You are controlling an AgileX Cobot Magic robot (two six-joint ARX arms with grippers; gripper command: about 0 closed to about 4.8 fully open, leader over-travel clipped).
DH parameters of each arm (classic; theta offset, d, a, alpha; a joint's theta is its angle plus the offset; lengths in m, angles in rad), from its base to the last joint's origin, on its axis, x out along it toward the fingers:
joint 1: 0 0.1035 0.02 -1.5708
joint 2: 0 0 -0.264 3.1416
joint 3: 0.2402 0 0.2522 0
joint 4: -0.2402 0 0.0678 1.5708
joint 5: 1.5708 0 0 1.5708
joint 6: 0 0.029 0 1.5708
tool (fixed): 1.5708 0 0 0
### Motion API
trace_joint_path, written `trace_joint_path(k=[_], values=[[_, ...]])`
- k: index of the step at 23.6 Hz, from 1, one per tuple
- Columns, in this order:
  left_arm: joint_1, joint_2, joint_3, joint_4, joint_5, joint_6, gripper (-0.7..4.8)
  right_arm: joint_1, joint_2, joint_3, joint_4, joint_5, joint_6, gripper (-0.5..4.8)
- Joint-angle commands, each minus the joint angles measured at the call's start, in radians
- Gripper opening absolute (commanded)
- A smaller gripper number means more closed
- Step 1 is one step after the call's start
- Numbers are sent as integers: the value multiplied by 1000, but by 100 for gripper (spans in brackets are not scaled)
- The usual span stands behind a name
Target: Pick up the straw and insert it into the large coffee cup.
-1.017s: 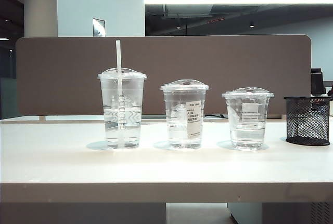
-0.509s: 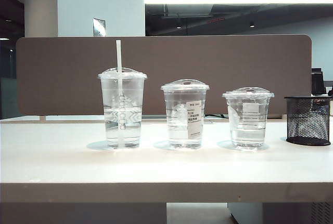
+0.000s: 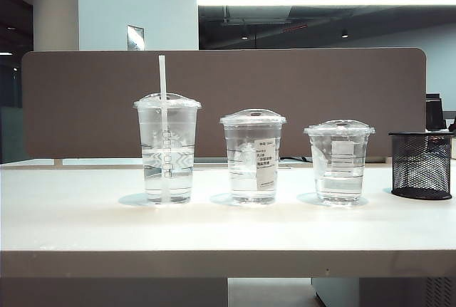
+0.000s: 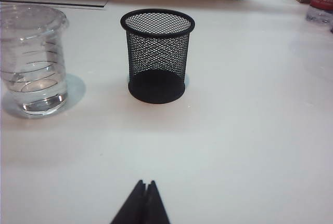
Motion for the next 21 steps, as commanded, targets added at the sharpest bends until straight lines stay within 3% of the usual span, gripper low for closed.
trace_joint_path(k=[1,6,21], values=[[1,2,-62,2,-27,-1,-3,2,-2,-7,10,2,3,-4],[1,1,-83,84,-24,3,-3,2,-2,-6,10,2,3,-4],[-87,1,-108,152,-24,3,-3,2,-2,-7,10,2,3,-4]])
